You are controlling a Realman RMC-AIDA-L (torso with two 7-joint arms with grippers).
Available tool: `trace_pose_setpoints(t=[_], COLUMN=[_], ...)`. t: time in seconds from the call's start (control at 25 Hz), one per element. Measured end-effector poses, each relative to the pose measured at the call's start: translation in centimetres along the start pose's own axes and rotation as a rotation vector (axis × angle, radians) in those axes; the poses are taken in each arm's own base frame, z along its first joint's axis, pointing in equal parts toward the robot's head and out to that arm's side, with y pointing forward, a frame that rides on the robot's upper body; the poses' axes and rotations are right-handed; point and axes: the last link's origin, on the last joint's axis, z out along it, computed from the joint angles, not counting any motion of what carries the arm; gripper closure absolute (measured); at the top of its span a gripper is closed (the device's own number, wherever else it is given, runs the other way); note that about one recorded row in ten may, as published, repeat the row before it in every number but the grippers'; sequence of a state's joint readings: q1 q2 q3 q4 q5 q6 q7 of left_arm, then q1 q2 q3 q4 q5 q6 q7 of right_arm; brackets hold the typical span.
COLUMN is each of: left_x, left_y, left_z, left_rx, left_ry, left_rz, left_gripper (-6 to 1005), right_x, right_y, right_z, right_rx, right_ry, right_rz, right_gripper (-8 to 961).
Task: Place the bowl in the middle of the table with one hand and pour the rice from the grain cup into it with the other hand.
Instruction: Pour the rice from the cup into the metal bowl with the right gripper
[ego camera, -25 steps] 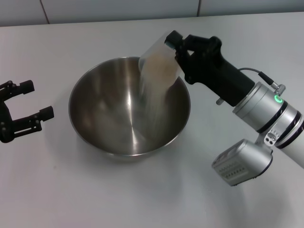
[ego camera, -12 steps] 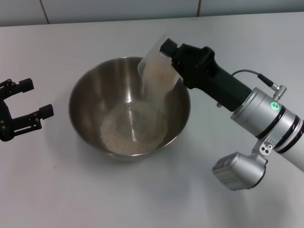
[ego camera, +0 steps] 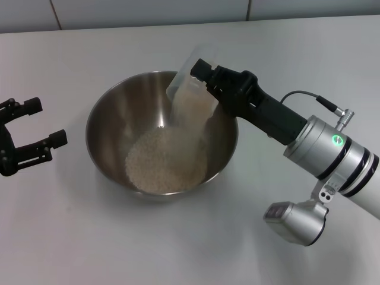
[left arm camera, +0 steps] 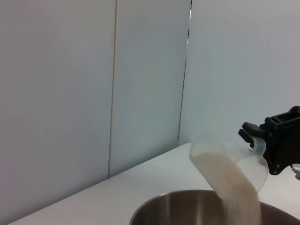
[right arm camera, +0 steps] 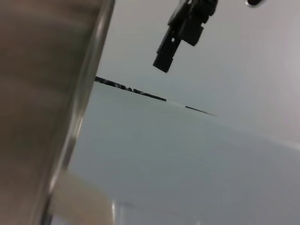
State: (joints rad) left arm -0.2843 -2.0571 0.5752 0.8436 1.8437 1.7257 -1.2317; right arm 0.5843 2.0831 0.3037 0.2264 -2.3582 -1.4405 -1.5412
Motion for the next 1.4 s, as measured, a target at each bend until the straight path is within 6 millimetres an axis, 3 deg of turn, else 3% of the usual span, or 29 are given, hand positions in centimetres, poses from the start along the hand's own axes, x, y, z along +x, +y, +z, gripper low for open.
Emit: trace_pose_setpoints(t=[0.72,1.2,1.4], left_x=[0.3,0.3,0.5], left_y=[-0.3,-0.2,-0.3], left_z=[-0.1,0.0,-0.2], left_rx=[0.013,0.011,0.022], left_ry=[0.018,0.018,0.033], left_rz=[0.016,0.015,0.016], left_gripper=[153,153,153], right_x=[-1.0,-1.2,-1.7], right_y=[-0.6,-0.6,-1.2], right_z=[0.0,-0.2,0.0], right_rx=[0.044,0.044,0.078], right_ry=[-0.039,-0.036,0.007], right_rz=[-0.176,-0.158,-0.009], right_gripper=[946,947,947])
